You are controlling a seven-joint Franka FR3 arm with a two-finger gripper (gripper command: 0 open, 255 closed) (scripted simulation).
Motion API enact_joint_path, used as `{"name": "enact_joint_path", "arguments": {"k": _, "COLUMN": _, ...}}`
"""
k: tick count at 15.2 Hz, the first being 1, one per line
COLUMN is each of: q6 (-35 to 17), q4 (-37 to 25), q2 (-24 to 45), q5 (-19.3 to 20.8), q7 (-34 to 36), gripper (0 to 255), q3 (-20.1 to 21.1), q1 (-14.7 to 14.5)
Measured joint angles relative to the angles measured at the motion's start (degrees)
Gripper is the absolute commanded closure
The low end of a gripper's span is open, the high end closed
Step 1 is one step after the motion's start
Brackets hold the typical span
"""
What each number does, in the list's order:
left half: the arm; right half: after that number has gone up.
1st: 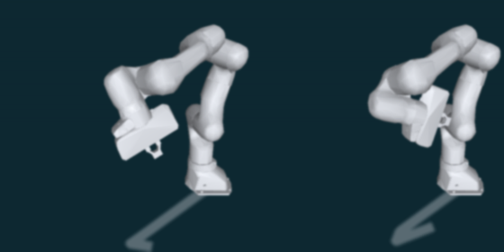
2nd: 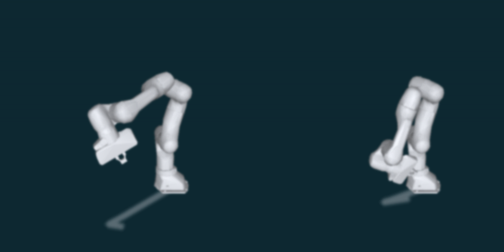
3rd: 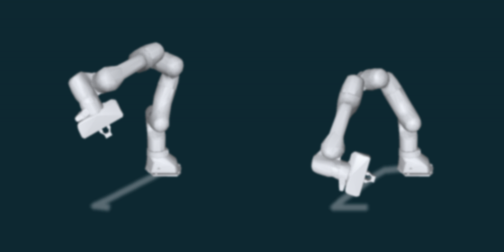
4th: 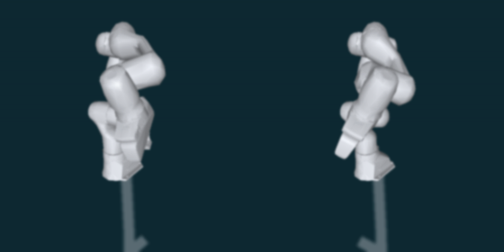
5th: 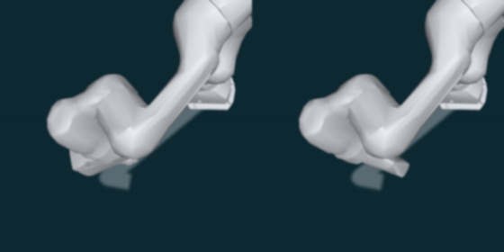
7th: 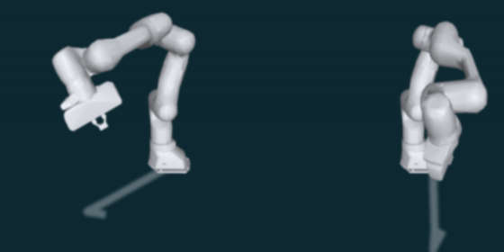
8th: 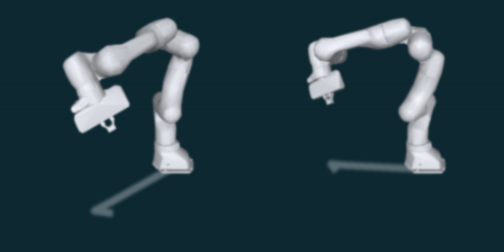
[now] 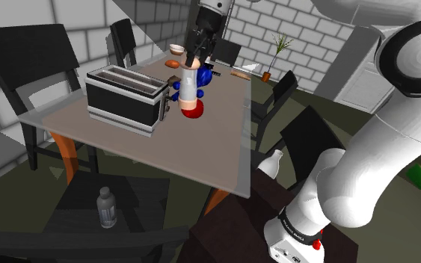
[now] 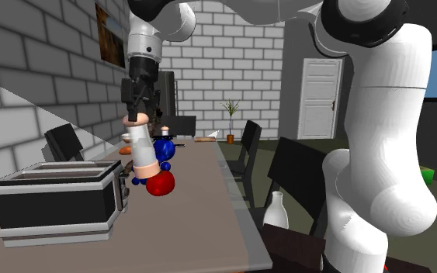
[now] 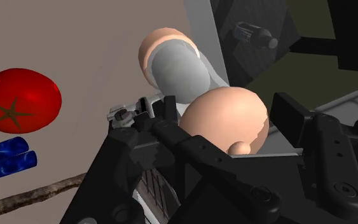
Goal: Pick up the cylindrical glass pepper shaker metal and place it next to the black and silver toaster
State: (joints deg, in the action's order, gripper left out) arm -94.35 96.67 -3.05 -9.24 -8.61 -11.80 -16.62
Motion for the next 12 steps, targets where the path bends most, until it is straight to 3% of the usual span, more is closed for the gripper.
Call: {"name": "enact_joint_path", "arguments": {"k": 12, "q6": -9.4, "q4": 10.2, "q2": -0.7, "q5": -0.1, "q7": -1.2, "gripper": 255, "q3": 0.2, "q1": -0.1}}
